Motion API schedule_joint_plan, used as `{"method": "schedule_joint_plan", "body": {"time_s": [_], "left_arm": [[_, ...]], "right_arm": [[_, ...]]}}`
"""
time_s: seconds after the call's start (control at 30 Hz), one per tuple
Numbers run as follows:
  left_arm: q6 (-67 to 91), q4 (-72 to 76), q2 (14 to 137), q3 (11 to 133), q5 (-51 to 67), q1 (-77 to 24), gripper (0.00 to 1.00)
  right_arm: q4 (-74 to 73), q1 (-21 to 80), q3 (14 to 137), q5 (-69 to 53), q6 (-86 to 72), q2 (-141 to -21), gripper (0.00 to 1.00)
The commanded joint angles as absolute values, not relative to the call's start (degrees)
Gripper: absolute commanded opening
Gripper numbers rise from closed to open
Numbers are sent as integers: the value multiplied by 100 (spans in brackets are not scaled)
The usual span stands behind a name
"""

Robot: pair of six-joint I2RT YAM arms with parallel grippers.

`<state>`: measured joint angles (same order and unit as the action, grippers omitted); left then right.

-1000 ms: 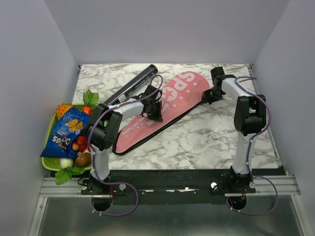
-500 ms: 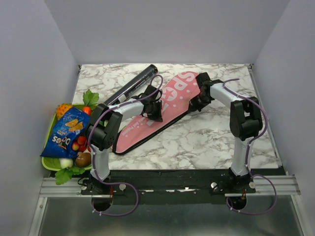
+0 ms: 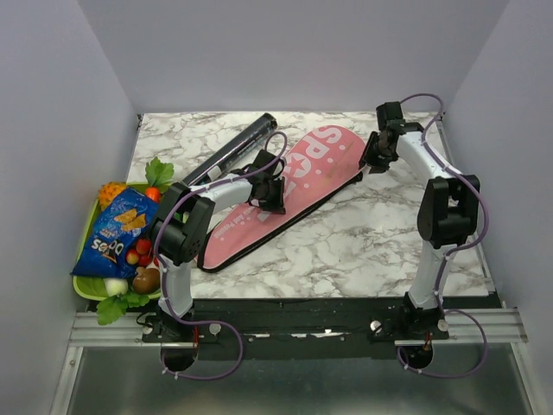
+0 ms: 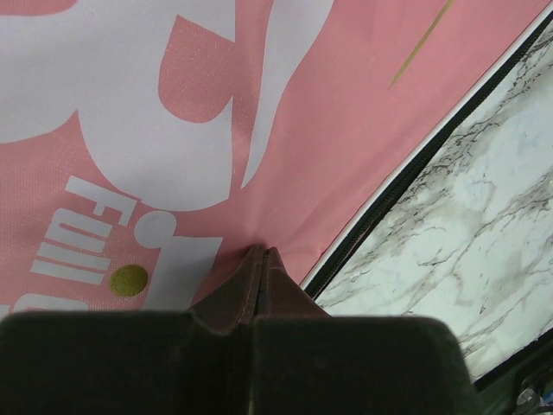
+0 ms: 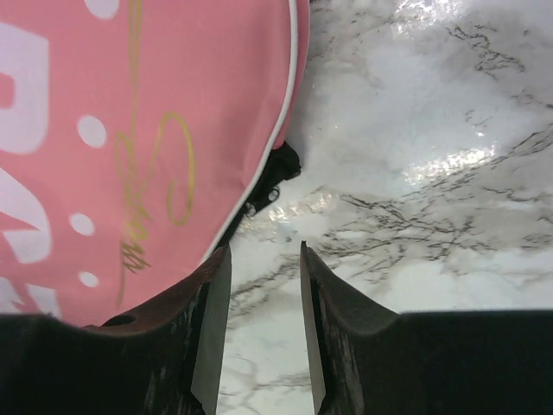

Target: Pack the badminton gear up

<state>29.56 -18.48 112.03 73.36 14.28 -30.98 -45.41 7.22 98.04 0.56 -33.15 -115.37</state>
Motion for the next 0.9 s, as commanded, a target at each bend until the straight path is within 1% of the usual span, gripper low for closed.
{"method": "schedule_joint_plan", "body": {"time_s": [0.0, 0.17, 0.27, 0.33, 0.4, 0.57, 0.87], "left_arm": [[2751, -2294, 11180, 7137, 1336, -3129, 0], [2716, -2294, 11136, 7067, 1327, -3138, 0], [2716, -2259, 11136, 6996, 1301, -3146, 0], [2707, -2241, 11145, 6970, 1310, -3146, 0], [2707, -2206, 11162, 6952, 1310, -3155, 0], [2716, -2188, 11197, 6970, 1354, -3199, 0], [2663, -2267, 11153, 6996, 1301, -3208, 0]], "right_arm": [[-4237, 800, 9396, -174, -1172, -11320, 46], [-4052, 800, 8851, -176, -274, -11206, 43], [-3508, 800, 8342, -254, 139, -10934, 43], [-3270, 800, 8262, -395, 386, -10890, 43], [-3348, 809, 8410, -361, 492, -11003, 43], [-3858, 844, 9421, -431, 606, -11803, 43], [-4271, 1054, 10010, -773, 949, -12401, 45]]}}
